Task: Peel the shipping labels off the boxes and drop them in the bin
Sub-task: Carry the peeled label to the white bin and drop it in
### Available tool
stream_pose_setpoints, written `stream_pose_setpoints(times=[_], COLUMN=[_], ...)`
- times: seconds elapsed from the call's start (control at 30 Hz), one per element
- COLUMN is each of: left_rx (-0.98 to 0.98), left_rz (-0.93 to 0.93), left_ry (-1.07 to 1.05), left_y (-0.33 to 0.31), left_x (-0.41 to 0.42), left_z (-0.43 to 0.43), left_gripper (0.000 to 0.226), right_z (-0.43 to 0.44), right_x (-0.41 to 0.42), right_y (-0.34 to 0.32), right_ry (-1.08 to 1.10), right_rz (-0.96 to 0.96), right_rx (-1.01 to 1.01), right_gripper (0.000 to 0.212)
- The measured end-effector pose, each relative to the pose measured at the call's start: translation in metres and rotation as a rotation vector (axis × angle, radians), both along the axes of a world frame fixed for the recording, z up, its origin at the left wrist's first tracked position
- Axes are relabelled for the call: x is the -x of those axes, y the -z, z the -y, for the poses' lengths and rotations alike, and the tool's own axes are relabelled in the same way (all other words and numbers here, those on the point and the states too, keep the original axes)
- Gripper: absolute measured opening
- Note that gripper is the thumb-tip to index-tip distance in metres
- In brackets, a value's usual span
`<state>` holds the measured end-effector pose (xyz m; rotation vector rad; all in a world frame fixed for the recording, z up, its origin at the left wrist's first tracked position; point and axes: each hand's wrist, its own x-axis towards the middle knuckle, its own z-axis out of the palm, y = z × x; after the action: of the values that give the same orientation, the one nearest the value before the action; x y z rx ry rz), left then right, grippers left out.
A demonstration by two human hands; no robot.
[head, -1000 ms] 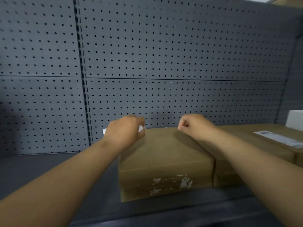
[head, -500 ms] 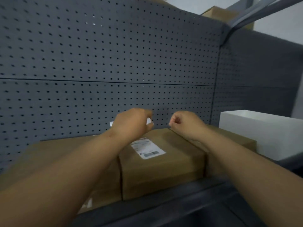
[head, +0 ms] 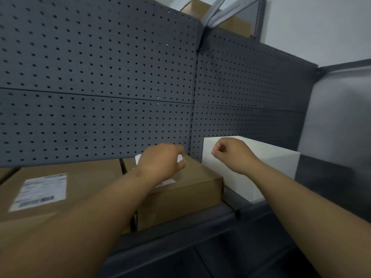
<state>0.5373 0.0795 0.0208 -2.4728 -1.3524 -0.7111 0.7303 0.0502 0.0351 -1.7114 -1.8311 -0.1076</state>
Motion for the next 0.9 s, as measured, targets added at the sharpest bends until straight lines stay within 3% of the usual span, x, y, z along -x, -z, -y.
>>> stream_pose_setpoints(times=[0.33, 0.6, 0.9], left_rx=[-0.032, -0.148, -0.075], left_rz=[0.036, 0.028, 0.123], left_ry=[0.156, 0.281, 0.34], left_y=[-0.002, -0.02, -0.038], left_x=[-0.064, -0.113, -0.205], left_z=[-0.033, -0.064, -0.094], left_gripper=[0.013, 0.022, 0.023], right_z=[-0.017, -0.029, -0.052], right_x=[-0.057, -0.097, -0.161], right_y=[-0.001, -0.013, -0.018], right_ry=[0.091, 0.25, 0.387], right_rz=[-0.045, -0.098, -0.135], right_rx=[-0.009, -0.03, -0.017], right_gripper=[0.013, 0.015, 0.016])
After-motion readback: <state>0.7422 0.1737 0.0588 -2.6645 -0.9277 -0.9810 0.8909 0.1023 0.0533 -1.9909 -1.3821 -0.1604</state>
